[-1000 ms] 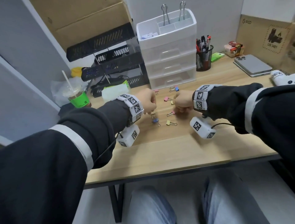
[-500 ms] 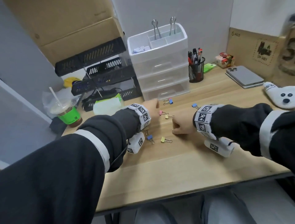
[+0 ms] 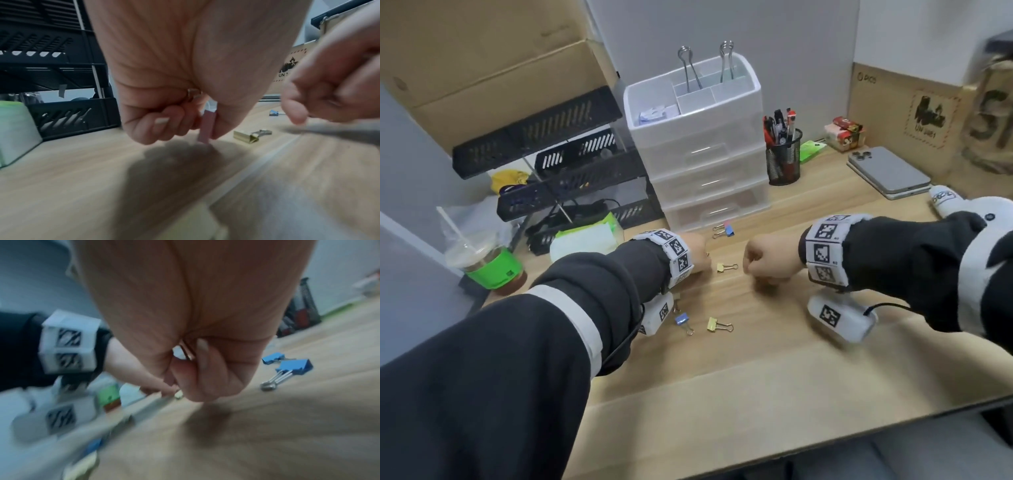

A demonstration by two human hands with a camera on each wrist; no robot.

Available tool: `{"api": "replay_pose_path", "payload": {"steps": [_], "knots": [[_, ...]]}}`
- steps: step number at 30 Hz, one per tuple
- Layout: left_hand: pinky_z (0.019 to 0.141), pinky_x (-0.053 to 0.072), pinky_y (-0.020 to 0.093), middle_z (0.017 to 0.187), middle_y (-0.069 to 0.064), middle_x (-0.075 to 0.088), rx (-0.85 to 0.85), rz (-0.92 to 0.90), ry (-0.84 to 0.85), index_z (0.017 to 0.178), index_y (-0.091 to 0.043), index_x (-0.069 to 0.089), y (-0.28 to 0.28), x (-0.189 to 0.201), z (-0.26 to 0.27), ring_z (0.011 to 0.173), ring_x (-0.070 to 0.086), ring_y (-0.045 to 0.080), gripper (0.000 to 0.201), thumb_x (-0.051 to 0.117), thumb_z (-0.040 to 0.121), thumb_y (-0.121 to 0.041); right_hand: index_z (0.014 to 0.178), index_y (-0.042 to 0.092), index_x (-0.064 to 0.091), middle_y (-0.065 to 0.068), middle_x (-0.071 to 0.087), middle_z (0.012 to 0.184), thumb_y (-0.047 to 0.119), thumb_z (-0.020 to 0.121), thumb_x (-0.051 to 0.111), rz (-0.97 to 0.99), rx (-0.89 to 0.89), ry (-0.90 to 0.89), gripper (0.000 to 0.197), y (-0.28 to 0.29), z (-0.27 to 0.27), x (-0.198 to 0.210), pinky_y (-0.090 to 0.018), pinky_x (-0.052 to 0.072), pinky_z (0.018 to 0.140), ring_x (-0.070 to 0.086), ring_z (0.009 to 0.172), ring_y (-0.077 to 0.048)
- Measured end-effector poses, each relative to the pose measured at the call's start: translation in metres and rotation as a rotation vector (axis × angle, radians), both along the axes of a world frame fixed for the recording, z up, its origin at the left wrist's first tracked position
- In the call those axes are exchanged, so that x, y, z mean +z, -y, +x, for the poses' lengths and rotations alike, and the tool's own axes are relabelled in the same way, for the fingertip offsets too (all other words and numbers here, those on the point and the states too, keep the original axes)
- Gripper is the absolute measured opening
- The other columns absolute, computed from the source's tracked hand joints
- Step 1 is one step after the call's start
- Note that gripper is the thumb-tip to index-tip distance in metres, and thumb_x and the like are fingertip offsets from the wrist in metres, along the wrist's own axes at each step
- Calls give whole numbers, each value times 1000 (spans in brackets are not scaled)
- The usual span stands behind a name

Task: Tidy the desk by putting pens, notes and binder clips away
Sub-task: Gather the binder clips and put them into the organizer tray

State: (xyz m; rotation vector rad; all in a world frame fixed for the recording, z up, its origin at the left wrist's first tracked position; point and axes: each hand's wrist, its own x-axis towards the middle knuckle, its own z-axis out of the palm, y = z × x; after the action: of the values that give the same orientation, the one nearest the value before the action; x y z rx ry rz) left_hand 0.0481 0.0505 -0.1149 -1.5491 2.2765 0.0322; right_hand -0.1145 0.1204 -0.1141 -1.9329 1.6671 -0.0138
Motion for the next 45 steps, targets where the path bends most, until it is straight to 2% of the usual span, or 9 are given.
{"api": "replay_pose_path", "payload": {"steps": [5, 9, 13, 18, 20, 25, 33, 40, 45], "knots": [[60, 40, 29, 79, 9, 54, 102, 1, -102, 90, -4, 58, 14, 10, 19, 79, 52, 25, 23, 43, 102, -17, 96, 2, 53, -15, 62, 73, -1, 99, 38, 90, -410, 487, 15, 46, -7, 7, -22, 38, 42, 48, 52, -20], [48, 42, 25, 68, 8, 54, 248, 9, -264, 90, 4, 57, 36, 27, 37, 57, 54, 22, 23, 45, 101, -13, 103, 4, 63, -13, 63, 83, 9, 96, 46, -87, -299, 160, 18, 80, -8, 10, -34, 47, 60, 58, 69, -28], [60, 49, 30, 97, 11, 68, 258, 17, -252, 112, 1, 64, 45, 21, 43, 75, 59, 25, 25, 46, 95, -5, 117, 5, 62, -10, 67, 113, 16, 99, 45, -248, -139, -99, 27, 92, 14, 9, -28, 45, 74, 60, 92, -25], [86, 44, 31, 116, 11, 62, 193, -6, -206, 126, 0, 60, 54, 19, 36, 98, 55, 25, 32, 46, 100, -14, 104, 13, 72, -7, 70, 104, 20, 92, 53, -240, -86, -142, 23, 100, 26, 3, -30, 52, 78, 65, 95, -27], [89, 45, 33, 120, 13, 61, 187, 1, -174, 120, 0, 60, 55, 18, 32, 108, 59, 28, 30, 43, 103, -18, 95, 12, 74, -7, 71, 91, 27, 89, 59, -201, -73, -161, 23, 100, 25, 0, -29, 53, 72, 66, 85, -26], [51, 37, 26, 77, 2, 56, 204, -86, -170, 70, -14, 46, 67, 6, 34, 58, 47, 14, 33, 49, 99, -29, 78, 17, 75, -2, 71, 81, 25, 79, 68, -247, -93, -82, 10, 104, 17, 2, -29, 56, 69, 66, 80, -21], [51, 36, 25, 71, 1, 50, 238, -54, -132, 66, -15, 42, 66, 10, 24, 57, 47, 16, 36, 52, 97, -32, 68, 18, 76, 1, 72, 72, 26, 77, 69, -165, -58, -145, 14, 107, 18, 5, -27, 55, 62, 67, 71, -16], [44, 32, 23, 66, 1, 53, 294, -176, -249, 67, -15, 49, 67, 2, 21, 53, 48, 15, 32, 62, 89, -34, 93, 27, 77, 0, 73, 97, 26, 81, 66, -207, -22, -305, 16, 118, 21, 1, -35, 59, 79, 68, 85, -22], [64, 47, 30, 67, 3, 50, 320, -160, -235, 69, -13, 49, 64, 3, 18, 66, 54, 22, 27, 61, 92, -14, 97, 23, 78, 3, 75, 94, 29, 86, 64, -189, 5, -393, 19, 118, 27, 4, -27, 58, 72, 71, 84, -18]]}}
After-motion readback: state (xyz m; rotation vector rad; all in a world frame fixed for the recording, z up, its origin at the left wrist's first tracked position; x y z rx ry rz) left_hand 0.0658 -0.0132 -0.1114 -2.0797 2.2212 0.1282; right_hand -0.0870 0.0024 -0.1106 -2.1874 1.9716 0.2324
